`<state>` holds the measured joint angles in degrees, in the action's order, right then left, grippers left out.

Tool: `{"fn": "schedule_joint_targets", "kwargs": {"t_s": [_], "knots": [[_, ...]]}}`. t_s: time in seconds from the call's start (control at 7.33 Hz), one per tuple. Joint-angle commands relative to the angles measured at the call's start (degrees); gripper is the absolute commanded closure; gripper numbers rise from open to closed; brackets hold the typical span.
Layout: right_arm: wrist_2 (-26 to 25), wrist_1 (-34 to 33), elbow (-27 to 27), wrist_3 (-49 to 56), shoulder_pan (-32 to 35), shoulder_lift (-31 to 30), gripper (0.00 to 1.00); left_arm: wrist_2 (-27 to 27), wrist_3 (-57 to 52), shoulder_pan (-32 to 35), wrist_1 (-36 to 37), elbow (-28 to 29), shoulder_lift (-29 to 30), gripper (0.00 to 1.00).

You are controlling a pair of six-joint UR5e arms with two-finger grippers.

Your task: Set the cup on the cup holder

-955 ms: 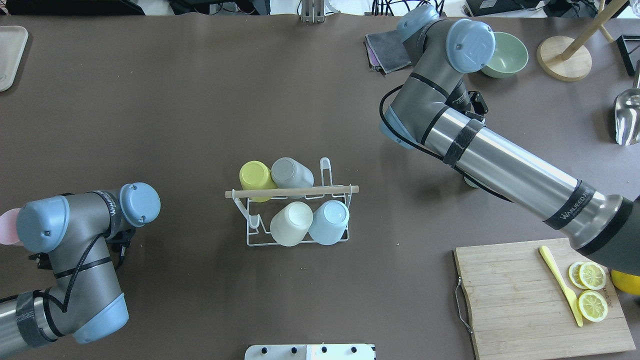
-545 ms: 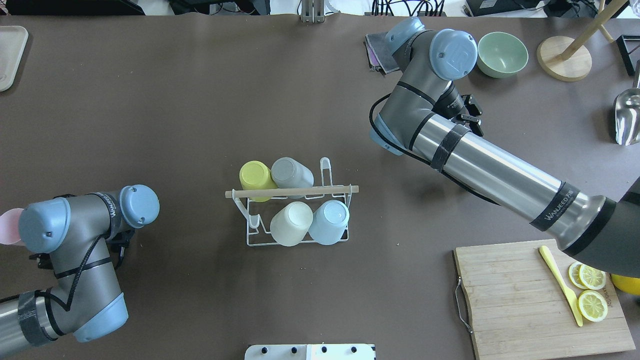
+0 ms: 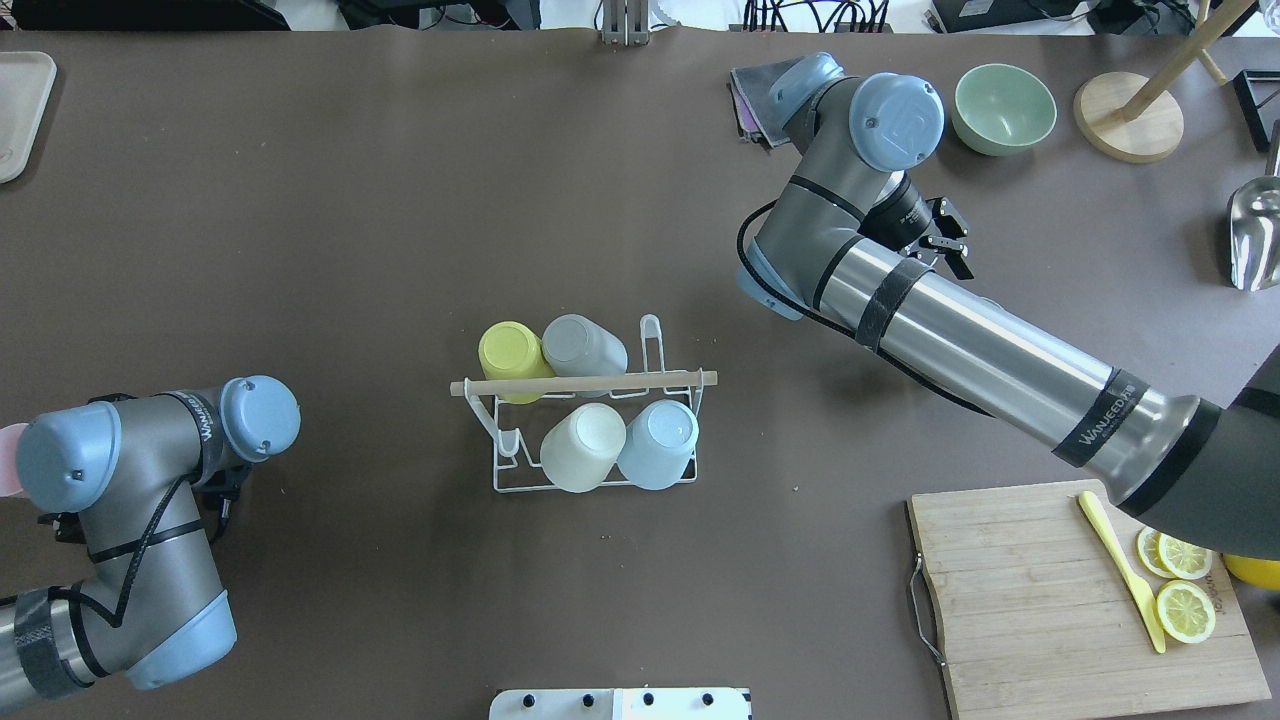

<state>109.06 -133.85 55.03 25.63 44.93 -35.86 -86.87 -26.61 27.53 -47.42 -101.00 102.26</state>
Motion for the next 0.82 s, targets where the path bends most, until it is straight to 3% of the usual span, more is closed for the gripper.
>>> {"fn": "schedule_joint_targets", "kwargs": {"t_s": [0.0,0.68], "knots": [[0.3,-0.2,-1.7,0.8,-0.3,0.0,0.00,0.0,-0.1,0.4,-1.2,0.2,-1.3,0.02],[1.9,-3.1,-3.6,1.7,-0.3,0.5,0.00,2.1,-0.5,1.0,-5.5,0.5,-4.6,0.02]]}}
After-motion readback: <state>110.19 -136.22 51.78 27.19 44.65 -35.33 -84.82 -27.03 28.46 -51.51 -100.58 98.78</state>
